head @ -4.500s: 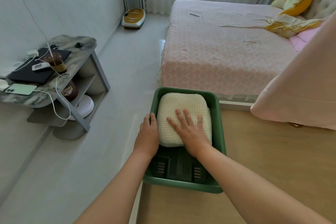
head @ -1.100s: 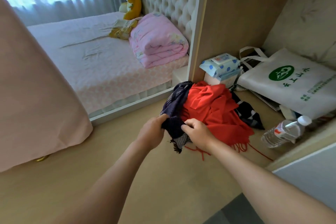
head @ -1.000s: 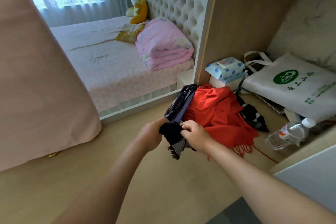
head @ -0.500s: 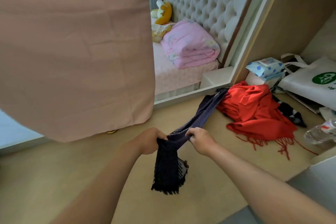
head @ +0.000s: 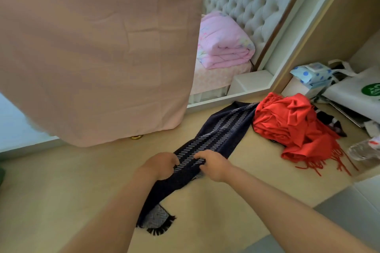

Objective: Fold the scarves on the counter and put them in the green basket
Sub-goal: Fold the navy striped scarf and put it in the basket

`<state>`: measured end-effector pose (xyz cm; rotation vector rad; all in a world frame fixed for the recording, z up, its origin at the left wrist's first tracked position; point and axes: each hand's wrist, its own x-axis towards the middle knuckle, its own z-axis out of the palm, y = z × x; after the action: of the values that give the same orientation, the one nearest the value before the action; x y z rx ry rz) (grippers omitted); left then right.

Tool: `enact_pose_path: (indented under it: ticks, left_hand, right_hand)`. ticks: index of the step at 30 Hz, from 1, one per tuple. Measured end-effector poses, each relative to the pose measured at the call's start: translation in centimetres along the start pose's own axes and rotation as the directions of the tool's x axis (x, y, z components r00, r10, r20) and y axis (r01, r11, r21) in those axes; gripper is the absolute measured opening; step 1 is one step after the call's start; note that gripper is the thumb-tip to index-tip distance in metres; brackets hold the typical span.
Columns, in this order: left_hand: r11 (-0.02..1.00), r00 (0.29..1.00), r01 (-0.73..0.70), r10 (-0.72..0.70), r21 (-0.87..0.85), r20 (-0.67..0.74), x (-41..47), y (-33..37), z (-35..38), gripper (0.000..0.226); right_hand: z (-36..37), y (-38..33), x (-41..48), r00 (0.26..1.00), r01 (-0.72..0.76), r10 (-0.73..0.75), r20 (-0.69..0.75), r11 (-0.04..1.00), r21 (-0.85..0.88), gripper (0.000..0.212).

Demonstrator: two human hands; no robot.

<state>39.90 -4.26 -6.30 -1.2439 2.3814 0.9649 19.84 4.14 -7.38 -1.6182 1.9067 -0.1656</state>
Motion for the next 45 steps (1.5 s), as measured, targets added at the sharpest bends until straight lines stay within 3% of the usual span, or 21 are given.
enact_pose_path:
  ticks: [5,8,9,11,14,18,20,23,25,27,29,31,33,34,36,37,39,41,43,45]
  left_hand:
    - [0.996,0.997,-0.072,0.073,-0.045,0.013,3.5,2.5,3.4,0.064]
    - [0.998,0.998,-0.03,0.027,0.05,0.055,5.5,3.3,5.9,0.085]
    - [0.993,0.998,-0.013,0.006,0.121,0.056,6.0,3.5,6.5,0.085]
    - [0.972,1.0,-0.002,0.003,0.234,-0.002,7.3,3.2,7.2,0.062]
    - [0.989,0.992,-0.052,0.067,0.136,-0.108,8.4,2.8,7.5,0.017]
    - [0.938,0.963,-0.037,-0.058,-0.344,-0.262,7.0,2.7,5.8,0.014]
    - [0.907,0.917,-0.018,-0.153,-0.421,-0.368,6.2,2.3,4.5,0.013]
    - [0.9,0.814,0.008,-0.259,-0.435,-0.519,5.1,1.6,2.3,0.013]
    - [0.899,0.752,0.012,-0.297,-0.438,-0.589,4.1,0.9,0.7,0.016]
    - [0.929,0.755,0.024,-0.259,-0.37,-0.602,2.8,0.2,-0.8,0.022]
    - [0.979,0.788,0.047,-0.16,-0.2,-0.594,1.6,-0.8,-1.8,0.023]
    - [0.99,0.751,0.101,-0.144,-0.103,-0.645,0.8,-1.8,-2.3,0.026]
    - [0.973,0.685,0.196,-0.223,-0.12,-0.693,0.3,-3.1,-2.7,0.033]
    - [0.962,0.677,0.254,-0.248,-0.096,-0.693,0.3,-3.7,-2.8,0.035]
    - [0.944,0.713,0.331,-0.253,-0.005,-0.654,0.0,-4.7,-2.9,0.037]
    - [0.952,0.745,0.304,-0.223,0.022,-0.628,0.0,-4.8,-2.8,0.042]
    - [0.996,0.84,0.087,-0.077,-0.006,-0.538,-0.2,-4.3,-2.6,0.068]
    - [0.991,0.886,-0.127,0.092,-0.046,-0.454,-0.3,-3.4,-2.6,0.082]
    - [0.964,0.876,-0.259,0.206,-0.065,-0.437,-0.2,-3.0,-2.6,0.063]
    - [0.939,0.866,-0.311,0.217,-0.145,-0.45,-0.2,-3.0,-2.7,0.027]
  right_hand:
    - [-1.2,6.6,1.7,0.991,-0.133,0.135,0.002,0.98,-0.149,0.048]
    - [-1.2,9.8,2.7,0.989,-0.128,0.143,0.023,0.938,-0.322,0.061]
    - [-1.2,10.5,3.1,0.991,-0.121,0.136,0.017,0.923,-0.365,0.066]
    - [-1.1,11.5,3.8,0.992,-0.11,0.129,0.014,0.892,-0.44,0.077]
    - [-0.7,12.6,5.0,0.995,-0.079,0.099,0.005,0.82,-0.567,0.078]
    - [-0.7,13.1,6.1,0.996,-0.086,0.056,-0.07,0.809,-0.582,0.044]
    - [-1.1,12.3,6.5,0.989,-0.105,0.046,-0.139,0.885,-0.454,0.029]
    - [-2.5,9.5,6.8,0.978,-0.057,0.008,-0.208,0.971,-0.234,0.013]
    - [-3.5,7.5,6.8,0.97,0.063,-0.109,-0.219,0.977,-0.206,0.017]
    - [-4.5,6.2,6.7,0.973,0.125,-0.171,-0.152,0.954,-0.273,0.035]
    - [-5.4,5.4,6.6,0.991,0.036,-0.097,-0.096,0.864,-0.501,0.043]
    - [-5.9,4.8,6.6,0.981,-0.163,0.069,-0.179,0.793,-0.588,0.026]
    - [-6.1,3.3,6.2,0.963,-0.238,0.164,-0.215,0.895,-0.378,0.022]
    - [-6.0,2.2,6.1,0.973,-0.19,0.151,-0.176,0.954,-0.233,0.023]
    - [-5.7,-0.7,5.7,0.993,-0.064,0.057,-0.099,0.996,-0.061,0.023]
    - [-5.7,-2.3,5.4,0.997,-0.002,0.0,-0.081,1.0,-0.019,0.023]
    - [-5.5,-5.5,4.5,0.994,0.105,-0.105,-0.025,0.994,0.0,0.024]
    - [-5.3,-7.4,3.8,0.984,0.175,-0.176,0.025,0.984,0.037,0.025]
    - [-5.4,-8.3,3.1,0.977,0.212,-0.214,0.01,0.972,0.099,0.025]
    - [-5.5,-8.0,2.7,0.984,0.178,-0.176,-0.029,0.968,0.177,0.011]
